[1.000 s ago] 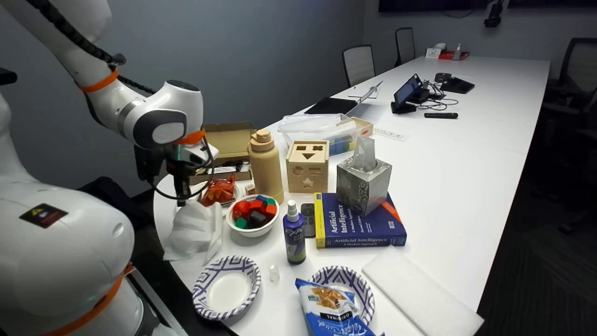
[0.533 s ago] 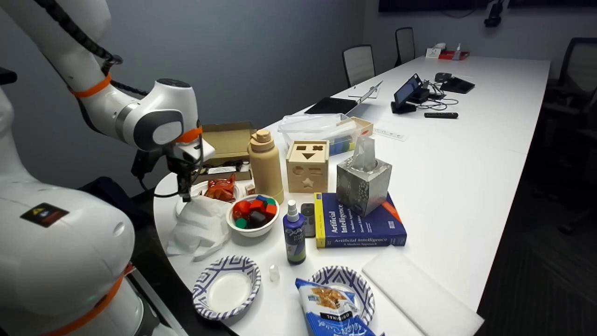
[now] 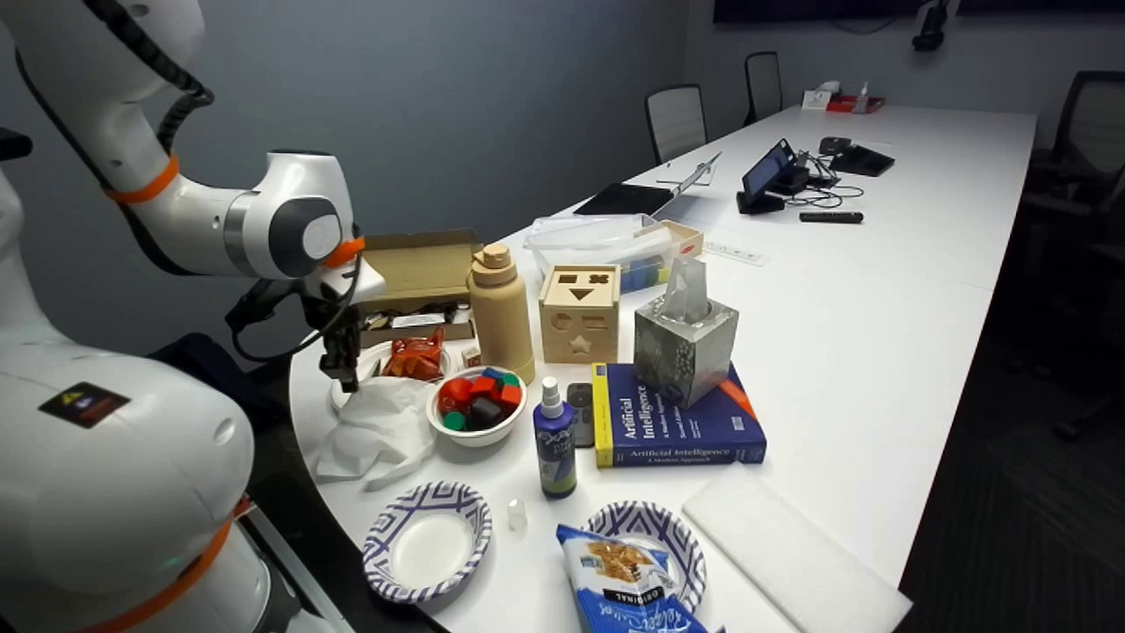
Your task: Grab the tissue and wipe the table
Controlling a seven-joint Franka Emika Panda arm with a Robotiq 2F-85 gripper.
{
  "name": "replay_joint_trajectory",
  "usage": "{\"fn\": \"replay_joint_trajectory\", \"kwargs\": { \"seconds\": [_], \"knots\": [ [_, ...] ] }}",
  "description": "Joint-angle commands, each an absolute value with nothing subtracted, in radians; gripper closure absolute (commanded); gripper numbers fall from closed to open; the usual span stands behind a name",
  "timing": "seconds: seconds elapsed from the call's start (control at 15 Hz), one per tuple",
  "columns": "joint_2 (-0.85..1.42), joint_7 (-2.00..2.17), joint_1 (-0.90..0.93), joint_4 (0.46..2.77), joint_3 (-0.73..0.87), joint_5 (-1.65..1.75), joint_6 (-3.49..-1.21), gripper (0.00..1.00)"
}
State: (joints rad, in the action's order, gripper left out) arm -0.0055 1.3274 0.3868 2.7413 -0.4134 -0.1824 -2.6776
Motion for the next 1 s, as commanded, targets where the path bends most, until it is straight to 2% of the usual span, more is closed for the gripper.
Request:
{"fn": "replay_joint_trajectory", "kwargs": {
  "seconds": [0.0, 0.53, 0.93],
  "knots": [
    [-0.088, 1.531, 0.414, 2.754, -0.438, -0.118, -2.549, 1.0],
    [-0.157, 1.788, 0.46, 2.752, -0.513, -0.181, -2.39, 1.0],
    [-0.164, 1.996, 0.479, 2.753, -0.543, -0.21, -2.426, 1.0]
  ]
}}
